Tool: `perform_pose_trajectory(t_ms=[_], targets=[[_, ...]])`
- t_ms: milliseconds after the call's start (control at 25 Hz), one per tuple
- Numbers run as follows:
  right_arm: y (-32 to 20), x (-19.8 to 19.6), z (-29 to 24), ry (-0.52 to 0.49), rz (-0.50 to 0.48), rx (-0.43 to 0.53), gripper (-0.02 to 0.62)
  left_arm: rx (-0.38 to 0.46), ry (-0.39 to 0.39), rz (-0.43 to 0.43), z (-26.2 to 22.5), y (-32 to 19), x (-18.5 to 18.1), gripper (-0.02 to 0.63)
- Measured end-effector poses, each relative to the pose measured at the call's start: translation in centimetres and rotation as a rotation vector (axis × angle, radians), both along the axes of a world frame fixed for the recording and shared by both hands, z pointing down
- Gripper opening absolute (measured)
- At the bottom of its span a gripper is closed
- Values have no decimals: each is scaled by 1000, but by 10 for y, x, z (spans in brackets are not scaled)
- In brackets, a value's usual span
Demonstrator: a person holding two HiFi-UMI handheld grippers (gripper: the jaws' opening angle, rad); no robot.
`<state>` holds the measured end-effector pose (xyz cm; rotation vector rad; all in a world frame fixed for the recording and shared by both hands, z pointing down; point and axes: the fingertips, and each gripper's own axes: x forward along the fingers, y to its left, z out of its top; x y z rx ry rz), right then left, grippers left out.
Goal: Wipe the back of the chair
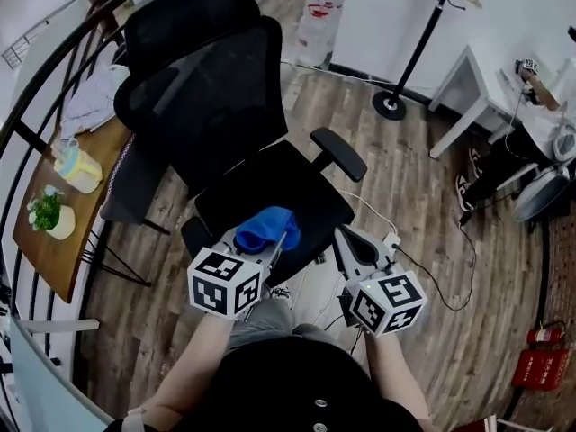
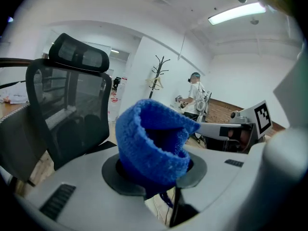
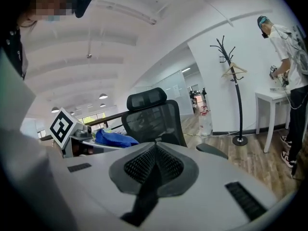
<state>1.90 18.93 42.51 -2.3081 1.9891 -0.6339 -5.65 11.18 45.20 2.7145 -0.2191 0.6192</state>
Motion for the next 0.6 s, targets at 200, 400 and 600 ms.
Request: perform_pose_trajectory(t_ms=[200,400,600], targets=[[-64,24,-14,24,-57,13,29,7,10,-64,-9,-56,14,118],[-113,32,-22,54,-122,15,29,9,26,-116,-12,-100,26,118],[-148,32,-19,55,-159,20,29,4,24,-145,-7,-132,29,118]])
